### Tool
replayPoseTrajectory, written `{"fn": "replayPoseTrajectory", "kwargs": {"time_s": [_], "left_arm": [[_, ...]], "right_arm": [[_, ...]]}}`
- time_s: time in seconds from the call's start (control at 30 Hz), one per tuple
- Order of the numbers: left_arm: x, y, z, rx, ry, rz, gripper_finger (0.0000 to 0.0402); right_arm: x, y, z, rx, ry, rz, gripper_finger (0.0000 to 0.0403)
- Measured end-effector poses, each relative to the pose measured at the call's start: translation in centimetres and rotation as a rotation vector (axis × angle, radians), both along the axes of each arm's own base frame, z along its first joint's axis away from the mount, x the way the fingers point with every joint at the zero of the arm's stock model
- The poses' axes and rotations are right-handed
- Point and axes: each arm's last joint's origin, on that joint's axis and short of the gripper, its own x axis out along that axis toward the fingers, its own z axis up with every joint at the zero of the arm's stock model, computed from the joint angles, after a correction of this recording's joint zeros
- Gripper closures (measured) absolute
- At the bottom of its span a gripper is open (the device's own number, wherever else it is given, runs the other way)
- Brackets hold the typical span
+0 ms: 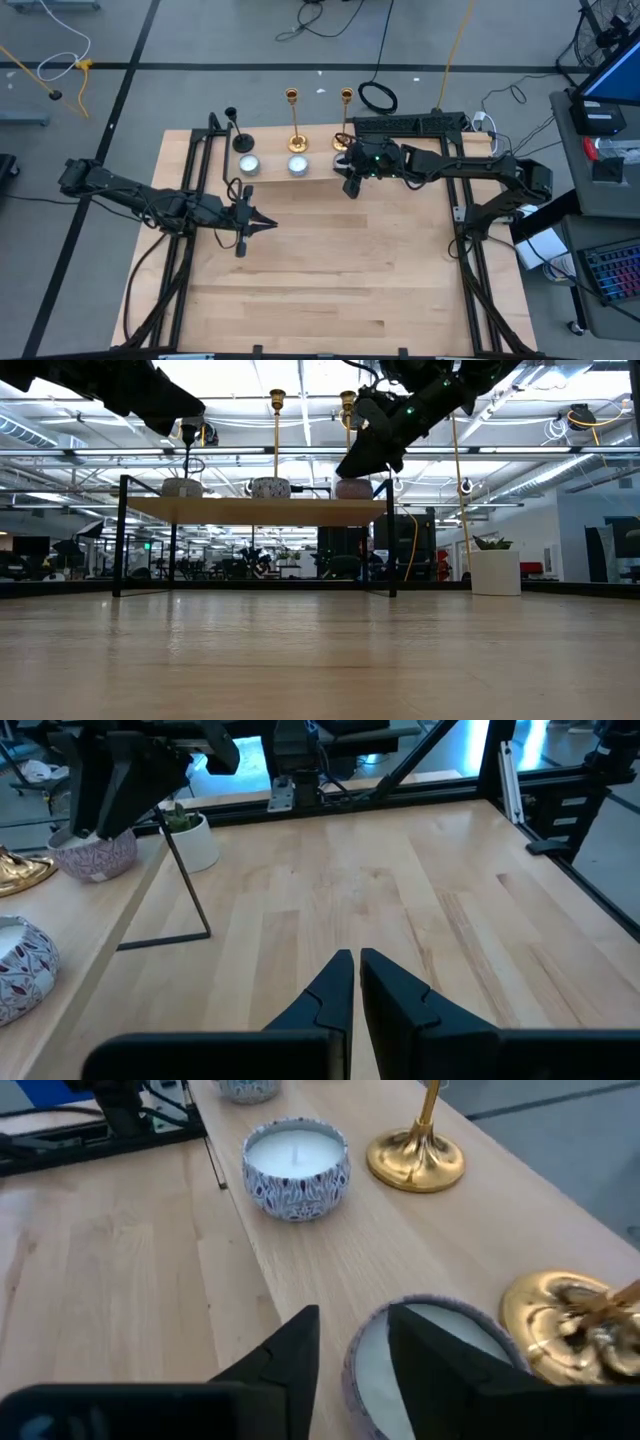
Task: Pick & Place candle stick holders
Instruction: Return to Home Position
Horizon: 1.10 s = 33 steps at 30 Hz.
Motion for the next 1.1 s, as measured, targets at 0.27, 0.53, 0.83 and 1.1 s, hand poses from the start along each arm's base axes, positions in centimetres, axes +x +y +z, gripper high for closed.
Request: {"fn": "replayPoseTrajectory", "kwargs": {"time_s": [0.27, 0.53, 0.83, 1.1], "left_arm": [[-0.5, 0.1, 1.3, 0.002, -0.099, 0.002, 0.0371], [-3.1, 1.1, 2.6, 0.02, -0.147, 0.117, 0.0371], [-7.7, 2.2, 4.1, 0.029, -0.249, 0.132, 0.0371], [-10.4, 3.1, 3.7, 0.068, -0.228, 0.204, 0.0371]], "right_arm": [[-2.6, 2.4, 4.2, -0.11, -0.077, 0.095, 0.0278], [-5.8, 5.9, 6.7, -0.146, -0.082, 0.215, 0.0305], [-9.3, 8.3, 7.3, -0.17, -0.083, 0.316, 0.0303], [-12.7, 8.7, 2.4, -0.147, -0.215, 0.299, 0.0309]]}}
